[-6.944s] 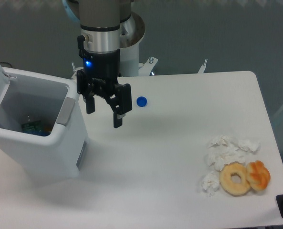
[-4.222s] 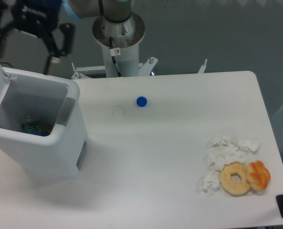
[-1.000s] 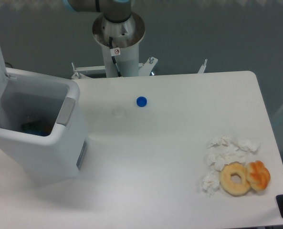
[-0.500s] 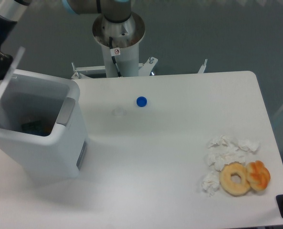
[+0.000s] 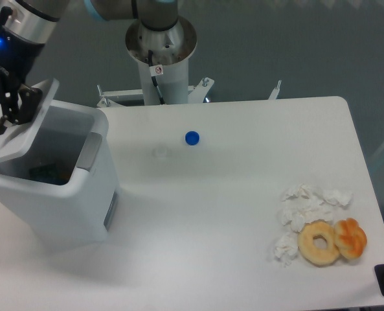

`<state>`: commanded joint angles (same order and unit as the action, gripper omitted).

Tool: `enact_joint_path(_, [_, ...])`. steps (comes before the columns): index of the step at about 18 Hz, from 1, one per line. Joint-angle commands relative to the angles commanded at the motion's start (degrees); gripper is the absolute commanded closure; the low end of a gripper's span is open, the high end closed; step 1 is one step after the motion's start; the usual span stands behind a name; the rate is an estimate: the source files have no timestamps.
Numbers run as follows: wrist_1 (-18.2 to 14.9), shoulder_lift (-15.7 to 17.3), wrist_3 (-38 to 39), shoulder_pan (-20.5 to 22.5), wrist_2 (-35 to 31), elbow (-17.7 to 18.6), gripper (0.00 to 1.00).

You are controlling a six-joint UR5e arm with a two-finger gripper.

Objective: Close the trash can
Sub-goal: 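Push the raised lid forward with the gripper to swing it down, then press the lid down onto the trash can rim with the gripper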

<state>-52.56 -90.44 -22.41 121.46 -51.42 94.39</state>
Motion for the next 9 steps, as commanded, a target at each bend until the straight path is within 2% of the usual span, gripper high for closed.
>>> enact_joint_path(6, [-0.1,0.3,-4.7,1.1,-2.0,1.8,0.00])
enact_joint_path(9, [-0.1,0.2,-4.7,1.5,-2.2,2.0,0.00])
